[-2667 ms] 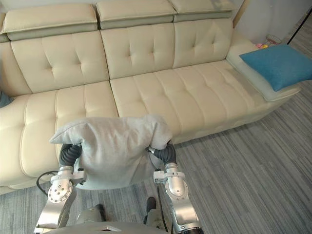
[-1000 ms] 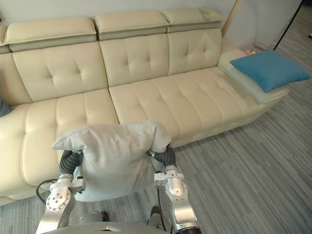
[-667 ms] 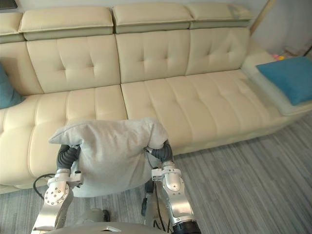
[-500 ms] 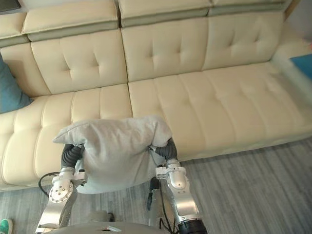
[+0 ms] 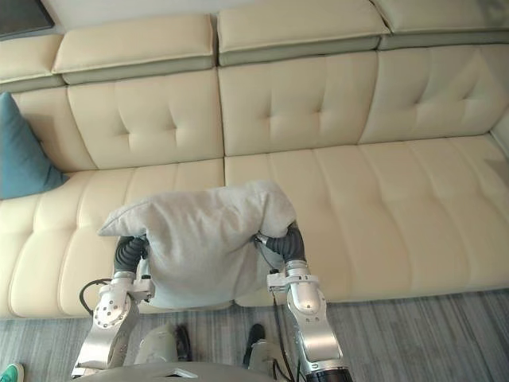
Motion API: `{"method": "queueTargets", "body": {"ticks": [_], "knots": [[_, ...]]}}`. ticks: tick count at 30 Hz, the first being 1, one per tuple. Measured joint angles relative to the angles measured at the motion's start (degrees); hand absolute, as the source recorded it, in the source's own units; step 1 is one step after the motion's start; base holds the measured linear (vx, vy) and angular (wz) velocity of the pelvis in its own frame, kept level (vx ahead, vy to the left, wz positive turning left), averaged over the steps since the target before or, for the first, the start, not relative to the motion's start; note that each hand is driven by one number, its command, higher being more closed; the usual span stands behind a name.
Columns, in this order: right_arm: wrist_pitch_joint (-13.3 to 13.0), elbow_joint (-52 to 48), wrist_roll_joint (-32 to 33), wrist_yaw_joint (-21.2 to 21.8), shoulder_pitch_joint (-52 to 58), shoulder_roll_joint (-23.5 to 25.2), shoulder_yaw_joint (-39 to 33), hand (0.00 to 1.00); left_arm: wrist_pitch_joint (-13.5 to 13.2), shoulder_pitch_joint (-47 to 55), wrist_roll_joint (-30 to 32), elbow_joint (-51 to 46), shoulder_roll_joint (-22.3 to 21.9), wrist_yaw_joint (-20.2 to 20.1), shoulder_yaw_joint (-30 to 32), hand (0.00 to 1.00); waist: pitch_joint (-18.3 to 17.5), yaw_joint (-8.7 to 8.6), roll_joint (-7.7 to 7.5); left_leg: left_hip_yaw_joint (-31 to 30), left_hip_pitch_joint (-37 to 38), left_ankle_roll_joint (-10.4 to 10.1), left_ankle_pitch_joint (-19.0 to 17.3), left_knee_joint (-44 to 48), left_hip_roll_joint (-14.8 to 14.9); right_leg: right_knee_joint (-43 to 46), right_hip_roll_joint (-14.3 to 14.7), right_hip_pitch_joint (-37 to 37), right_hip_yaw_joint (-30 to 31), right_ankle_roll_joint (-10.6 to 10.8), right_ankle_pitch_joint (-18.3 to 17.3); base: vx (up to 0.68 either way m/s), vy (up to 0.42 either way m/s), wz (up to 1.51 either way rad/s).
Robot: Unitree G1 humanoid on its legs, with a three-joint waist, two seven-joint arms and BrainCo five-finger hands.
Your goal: Pick up cushions and gather them together orderly.
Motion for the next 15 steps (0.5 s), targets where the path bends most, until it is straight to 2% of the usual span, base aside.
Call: {"method": "queueTargets", "body": {"ticks": [3, 4, 7, 13, 15], "knots": [[-0.01, 0.30, -0.05, 0.09, 0.58, 3.22, -0.05, 1.00, -0.14, 0.72, 0.00, -0.10, 2.18, 0.00, 0.14, 1.00, -1.33, -0.25, -2.88, 0.95, 3.16, 0.62, 2.28, -7.64, -3.95, -2.59, -2.19, 0.52, 0.99, 0.96, 1.48, 0.07, 0.162, 0.07], [-0.01, 0.53, -0.12, 0.15, 0.35, 3.31, 0.16, 1.00, -0.14, 1.66, 0.00, -0.12, 2.33, 0.00, 0.36, 1.00, -1.43, -0.23, -3.15, 1.69, 5.24, 1.06, 2.77, -9.73, -5.05, -3.71, -2.68, 1.71, 2.34, 1.05, 2.17, 0.04, 0.101, -0.09], [-0.02, 3.47, -0.18, 0.23, -1.09, 3.27, 0.39, 1.00, -0.14, 2.44, 0.04, -0.29, 2.36, -0.01, 0.62, 1.00, -1.72, -0.06, -3.61, 3.25, 7.44, 1.10, 2.90, -11.48, -5.60, -5.31, -2.69, 2.67, 4.89, 1.21, 3.53, -0.02, 0.071, -0.31], [0.00, 5.16, -0.24, 0.35, -1.92, 3.20, 0.39, 1.00, -0.14, 3.10, 0.03, -0.47, 2.05, -0.37, 0.68, 1.00, -2.08, -1.62, -4.63, 4.87, 9.90, 1.01, 3.63, -14.04, -6.30, -8.39, -2.40, 3.86, 7.62, 1.41, 5.46, -0.06, 0.000, -0.23], [0.00, 5.16, -0.53, 0.34, -1.92, 3.21, 0.39, 1.00, -0.14, 3.09, 0.06, -0.69, 2.01, -0.37, 0.69, 1.00, -2.28, -1.64, -5.18, 4.94, 10.34, 0.98, 4.40, -15.29, -6.70, -8.67, -2.42, 3.73, 8.09, 1.68, 5.63, -0.07, -0.007, -0.08]]}}
